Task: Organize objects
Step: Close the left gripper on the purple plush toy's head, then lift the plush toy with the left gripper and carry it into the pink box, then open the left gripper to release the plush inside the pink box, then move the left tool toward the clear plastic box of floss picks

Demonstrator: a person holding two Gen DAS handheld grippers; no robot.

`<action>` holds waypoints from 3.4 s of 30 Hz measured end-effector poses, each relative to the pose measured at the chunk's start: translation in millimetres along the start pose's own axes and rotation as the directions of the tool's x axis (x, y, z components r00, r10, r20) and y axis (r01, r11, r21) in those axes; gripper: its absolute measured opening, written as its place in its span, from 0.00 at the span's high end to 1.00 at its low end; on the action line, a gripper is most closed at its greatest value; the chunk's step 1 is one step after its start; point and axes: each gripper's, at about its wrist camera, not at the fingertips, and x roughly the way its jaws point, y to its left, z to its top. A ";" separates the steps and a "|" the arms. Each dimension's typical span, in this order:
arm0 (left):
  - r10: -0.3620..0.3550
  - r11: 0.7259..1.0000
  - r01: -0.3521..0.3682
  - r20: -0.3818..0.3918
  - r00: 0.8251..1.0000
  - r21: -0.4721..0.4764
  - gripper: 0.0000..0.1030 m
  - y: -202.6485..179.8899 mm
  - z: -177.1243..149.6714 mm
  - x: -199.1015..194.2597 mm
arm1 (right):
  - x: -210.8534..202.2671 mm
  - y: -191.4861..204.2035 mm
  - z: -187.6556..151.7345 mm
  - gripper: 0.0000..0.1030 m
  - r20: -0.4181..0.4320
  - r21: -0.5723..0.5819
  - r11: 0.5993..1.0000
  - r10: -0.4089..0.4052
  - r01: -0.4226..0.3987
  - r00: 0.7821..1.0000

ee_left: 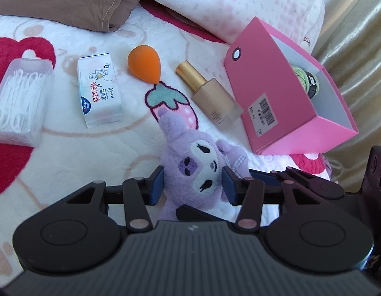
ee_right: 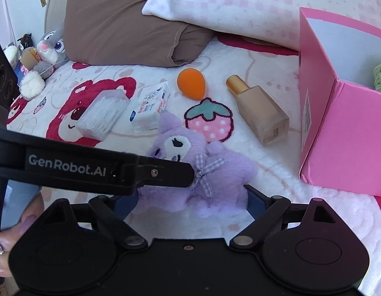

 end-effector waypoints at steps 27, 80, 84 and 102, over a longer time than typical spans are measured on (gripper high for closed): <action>-0.040 0.990 0.050 -0.079 0.996 0.132 0.55 -131.8 41.5 -112.9 | -161.7 16.3 39.9 0.10 0.044 -0.059 0.998 -0.018 0.021 0.999; 0.169 0.985 -0.161 -0.147 0.975 0.069 0.54 -206.4 131.9 119.8 | -58.8 -200.7 89.9 0.26 -0.120 -0.027 0.973 -0.229 0.228 0.966; 0.173 0.982 -0.163 -0.107 0.979 0.091 0.54 -207.1 131.3 105.5 | -52.5 -206.3 87.1 0.51 -0.145 0.060 0.973 -0.214 0.224 0.966; 0.176 0.956 -0.146 -0.099 0.979 0.256 0.47 -220.5 122.1 -8.2 | -152.9 -135.5 69.2 0.36 0.051 0.133 0.964 -0.239 0.230 0.970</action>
